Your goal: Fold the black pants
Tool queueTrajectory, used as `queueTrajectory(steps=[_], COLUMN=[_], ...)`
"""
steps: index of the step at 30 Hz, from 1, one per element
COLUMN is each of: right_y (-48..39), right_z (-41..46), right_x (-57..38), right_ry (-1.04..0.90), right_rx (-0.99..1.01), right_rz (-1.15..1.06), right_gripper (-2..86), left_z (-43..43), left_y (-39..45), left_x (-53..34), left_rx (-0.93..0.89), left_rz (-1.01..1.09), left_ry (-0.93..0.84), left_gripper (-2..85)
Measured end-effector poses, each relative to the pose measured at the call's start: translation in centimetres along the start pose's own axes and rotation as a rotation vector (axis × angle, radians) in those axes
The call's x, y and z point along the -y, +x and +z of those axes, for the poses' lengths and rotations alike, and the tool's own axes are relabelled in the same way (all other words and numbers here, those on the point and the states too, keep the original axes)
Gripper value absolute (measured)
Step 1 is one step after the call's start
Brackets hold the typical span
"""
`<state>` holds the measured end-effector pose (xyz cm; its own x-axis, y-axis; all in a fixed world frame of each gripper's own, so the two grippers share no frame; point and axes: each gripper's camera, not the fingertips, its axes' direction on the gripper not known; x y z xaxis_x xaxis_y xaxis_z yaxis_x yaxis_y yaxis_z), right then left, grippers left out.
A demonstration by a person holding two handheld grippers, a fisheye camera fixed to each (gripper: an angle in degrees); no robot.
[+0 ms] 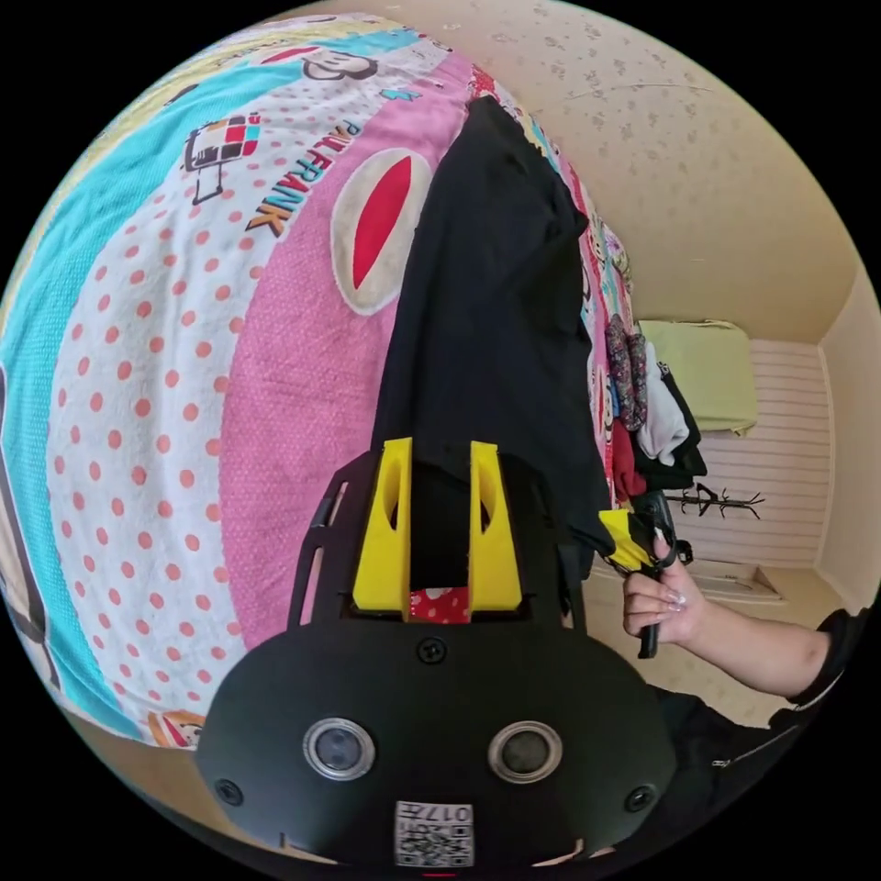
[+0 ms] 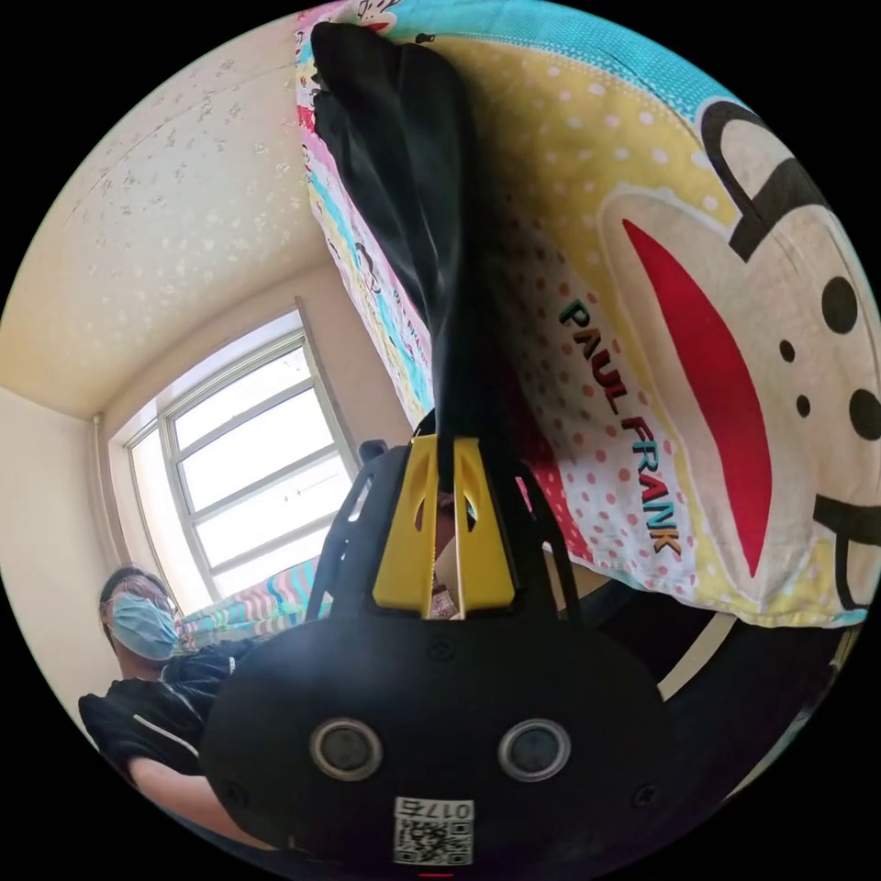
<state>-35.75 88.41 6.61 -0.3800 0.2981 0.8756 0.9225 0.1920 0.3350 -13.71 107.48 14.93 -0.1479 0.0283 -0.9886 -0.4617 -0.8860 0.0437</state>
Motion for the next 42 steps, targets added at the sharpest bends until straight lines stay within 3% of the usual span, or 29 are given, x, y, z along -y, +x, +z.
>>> queueTrajectory(steps=[5, 9, 13, 21, 26, 36, 42], right_y=[-0.1, -1.9, 0.2, 3.2, 3.0, -8.1, -5.3], right_z=[-1.8, -2.8, -4.2, -5.8, -4.3, -3.4, -1.0], right_x=[-0.2, -1.2, -2.1, -4.2, -2.9, -3.5, -2.6], right_ry=[0.025, 0.015, 0.097, 0.308, 0.234, 0.085, 0.001], right_rx=[-0.013, -0.163, 0.065, 0.170, 0.230, 0.042, -0.173], right_rz=[-0.031, -0.143, -0.062, 0.075, 0.096, -0.133, -0.007], right_gripper=[5.7, 9.8, 11.8, 9.3, 6.2, 3.2, 3.4], left_z=[-1.0, -4.6, -7.2, -9.6, -10.7, -15.9, -11.7], left_y=[1.5, 2.9, 4.4, 7.9, 8.3, 8.1, 4.7], left_x=[0.2, -2.1, -4.0, -4.3, -4.3, -5.4, -6.5], left_rx=[0.034, -0.052, -0.114, -0.161, -0.164, 0.017, 0.151], left_rz=[0.037, 0.055, 0.073, 0.132, 0.133, 0.233, 0.197], left_ry=[-0.017, 0.105, 0.172, 0.186, 0.210, 0.232, 0.134], left_gripper=[4.7, 4.3, 4.1, 4.1, 4.0, 3.4, 3.5])
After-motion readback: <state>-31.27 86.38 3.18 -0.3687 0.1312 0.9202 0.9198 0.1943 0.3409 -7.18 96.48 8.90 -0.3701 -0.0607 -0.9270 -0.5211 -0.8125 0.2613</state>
